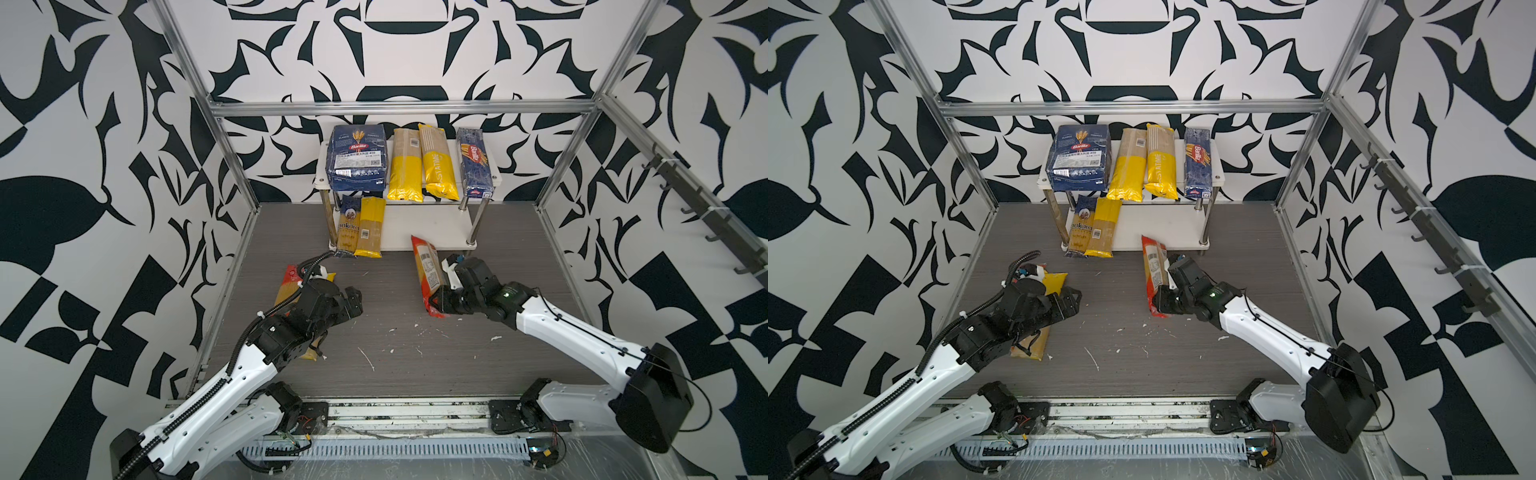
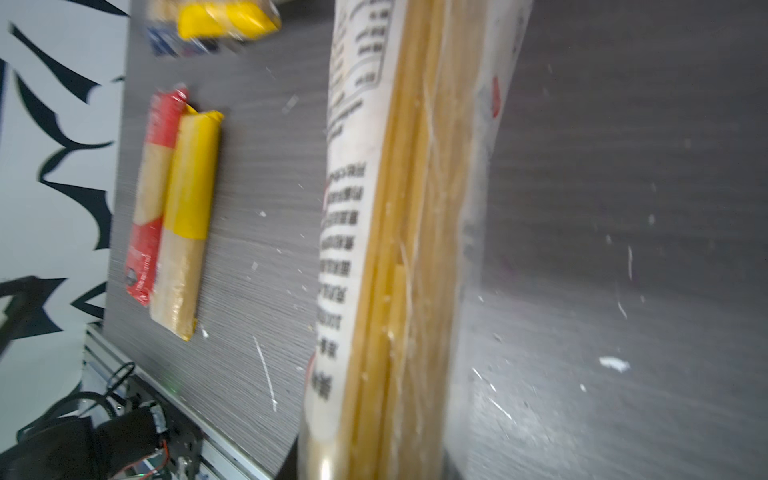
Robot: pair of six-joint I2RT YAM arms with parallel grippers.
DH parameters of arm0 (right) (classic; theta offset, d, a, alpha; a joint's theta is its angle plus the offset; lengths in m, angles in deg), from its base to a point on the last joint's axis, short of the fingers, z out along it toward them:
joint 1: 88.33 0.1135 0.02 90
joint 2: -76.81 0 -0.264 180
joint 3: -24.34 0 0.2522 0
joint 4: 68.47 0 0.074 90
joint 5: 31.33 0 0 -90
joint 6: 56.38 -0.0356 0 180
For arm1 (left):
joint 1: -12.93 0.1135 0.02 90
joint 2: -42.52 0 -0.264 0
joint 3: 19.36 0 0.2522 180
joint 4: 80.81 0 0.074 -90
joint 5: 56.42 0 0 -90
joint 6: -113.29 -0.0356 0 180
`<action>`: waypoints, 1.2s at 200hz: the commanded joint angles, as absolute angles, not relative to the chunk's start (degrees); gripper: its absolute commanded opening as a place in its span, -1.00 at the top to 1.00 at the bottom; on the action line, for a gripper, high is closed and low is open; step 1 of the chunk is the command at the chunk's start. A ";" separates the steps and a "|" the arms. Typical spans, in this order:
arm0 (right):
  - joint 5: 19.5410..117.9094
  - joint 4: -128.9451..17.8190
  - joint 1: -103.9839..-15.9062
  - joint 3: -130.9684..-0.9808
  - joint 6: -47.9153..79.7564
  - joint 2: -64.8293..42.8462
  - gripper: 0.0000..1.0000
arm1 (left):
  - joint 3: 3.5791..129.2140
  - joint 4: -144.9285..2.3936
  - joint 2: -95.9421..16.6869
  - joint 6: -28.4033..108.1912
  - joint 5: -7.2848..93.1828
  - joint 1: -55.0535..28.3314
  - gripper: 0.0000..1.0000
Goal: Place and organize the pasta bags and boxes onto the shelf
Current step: 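Lift the red-labelled bag upright with the right gripper toward the shelf, then stand the red-labelled bag under the shelf beside the yellow bag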
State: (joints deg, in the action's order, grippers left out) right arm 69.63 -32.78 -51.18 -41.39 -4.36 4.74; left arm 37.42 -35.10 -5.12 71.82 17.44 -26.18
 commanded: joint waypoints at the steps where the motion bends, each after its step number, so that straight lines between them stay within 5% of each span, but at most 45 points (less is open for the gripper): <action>1: 69.88 -42.48 -51.77 -48.13 0.67 5.30 0.85 | 38.88 -36.11 -5.69 68.89 19.55 -23.69 -0.99; 83: 68.43 -54.73 -55.57 -62.50 0.49 -18.79 0.85 | 36.04 -39.71 -7.34 65.17 26.37 -14.81 -0.99; 165: 68.15 -51.68 -56.95 -83.28 -0.97 -38.16 0.76 | 35.36 -40.56 -8.54 62.80 29.98 -9.78 -0.99; 201: 70.51 -50.78 -56.94 -86.87 -2.73 -41.77 0.21 | 34.66 -41.06 -8.72 62.42 31.07 -8.38 -0.99; 240: 71.59 -49.50 -56.87 -86.18 -4.14 -41.47 -0.05 | 33.36 -40.85 -7.27 62.40 31.51 -7.25 -0.99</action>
